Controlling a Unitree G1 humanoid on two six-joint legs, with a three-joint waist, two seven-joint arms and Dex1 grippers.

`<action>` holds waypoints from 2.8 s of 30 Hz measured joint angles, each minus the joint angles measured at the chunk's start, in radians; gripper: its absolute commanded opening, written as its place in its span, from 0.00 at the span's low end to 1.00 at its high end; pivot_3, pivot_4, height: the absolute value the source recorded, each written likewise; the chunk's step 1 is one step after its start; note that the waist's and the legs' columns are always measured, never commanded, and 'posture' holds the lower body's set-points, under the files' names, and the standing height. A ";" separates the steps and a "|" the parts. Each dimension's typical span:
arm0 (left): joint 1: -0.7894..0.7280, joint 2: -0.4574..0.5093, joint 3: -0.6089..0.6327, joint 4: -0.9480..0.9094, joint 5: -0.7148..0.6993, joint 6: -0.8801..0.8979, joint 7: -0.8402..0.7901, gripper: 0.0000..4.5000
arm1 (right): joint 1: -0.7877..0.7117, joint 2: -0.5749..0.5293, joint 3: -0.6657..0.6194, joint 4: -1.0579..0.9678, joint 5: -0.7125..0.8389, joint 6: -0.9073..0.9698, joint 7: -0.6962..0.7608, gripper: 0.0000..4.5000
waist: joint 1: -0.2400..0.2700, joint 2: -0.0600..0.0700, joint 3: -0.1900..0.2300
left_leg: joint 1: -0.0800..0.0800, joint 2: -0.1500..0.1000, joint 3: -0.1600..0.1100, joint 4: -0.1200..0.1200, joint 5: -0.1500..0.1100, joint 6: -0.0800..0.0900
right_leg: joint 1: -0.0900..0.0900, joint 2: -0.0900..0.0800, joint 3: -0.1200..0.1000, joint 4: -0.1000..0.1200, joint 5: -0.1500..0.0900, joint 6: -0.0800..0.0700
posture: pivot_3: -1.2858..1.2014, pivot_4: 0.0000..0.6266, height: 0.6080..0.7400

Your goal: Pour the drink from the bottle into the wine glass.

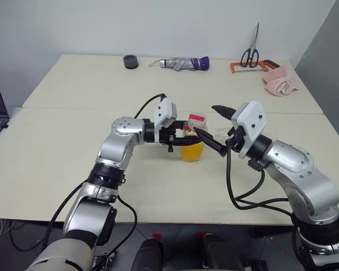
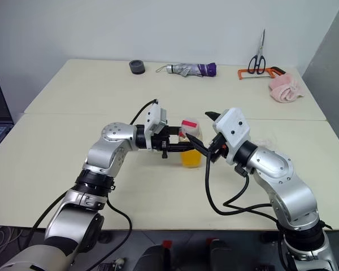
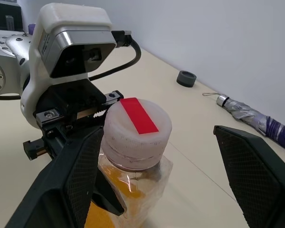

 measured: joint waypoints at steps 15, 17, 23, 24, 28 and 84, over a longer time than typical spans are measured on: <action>0.000 0.004 0.002 0.000 0.000 0.001 0.002 0.41 | 0.015 -0.007 -0.033 -0.003 0.027 0.010 0.004 0.88 | 0.000 0.000 0.000 | 0.000 0.000 0.000 0.000 0.000 0.000 | 0.000 0.000 0.000 0.000 0.000 0.000 | 0.52 0.24 1.00; 0.000 0.004 0.002 0.000 0.000 0.001 0.001 0.41 | 0.015 -0.009 -0.035 -0.005 0.033 0.011 0.004 0.88 | 0.000 0.000 0.000 | 0.000 0.000 0.000 0.000 0.000 0.000 | 0.000 0.000 0.000 0.000 0.000 0.000 | 0.52 0.24 1.00; 0.000 0.004 0.001 0.000 0.000 0.001 -0.001 0.41 | 0.015 -0.010 -0.039 -0.023 0.061 0.028 0.007 0.88 | 0.000 0.000 0.000 | 0.000 0.000 0.000 0.000 0.000 0.000 | 0.000 0.000 0.000 0.000 0.000 0.000 | 0.52 0.24 1.00; 0.000 0.004 0.001 0.000 0.000 0.001 -0.001 0.41 | 0.015 -0.010 -0.042 -0.031 0.077 0.034 0.010 0.88 | 0.000 0.000 0.000 | 0.000 0.000 0.000 0.000 0.000 0.000 | 0.000 0.000 0.000 0.000 0.000 0.000 | 0.52 0.24 1.00; 0.000 0.004 0.001 0.000 0.000 0.001 -0.001 0.41 | 0.017 -0.009 -0.056 -0.051 0.132 0.064 0.020 0.88 | 0.000 0.000 0.000 | 0.000 0.000 0.000 0.000 0.000 0.000 | 0.000 0.000 0.000 0.000 0.000 0.000 | 0.52 0.24 1.00; 0.006 -0.004 0.001 -0.024 -0.009 0.007 0.000 0.41 | -0.133 -0.007 -0.030 0.190 0.228 0.048 0.120 0.63 | 0.000 0.000 0.000 | 0.000 0.000 0.000 0.000 0.000 0.000 | 0.000 0.000 0.000 0.000 0.000 0.000 | 0.52 0.24 1.00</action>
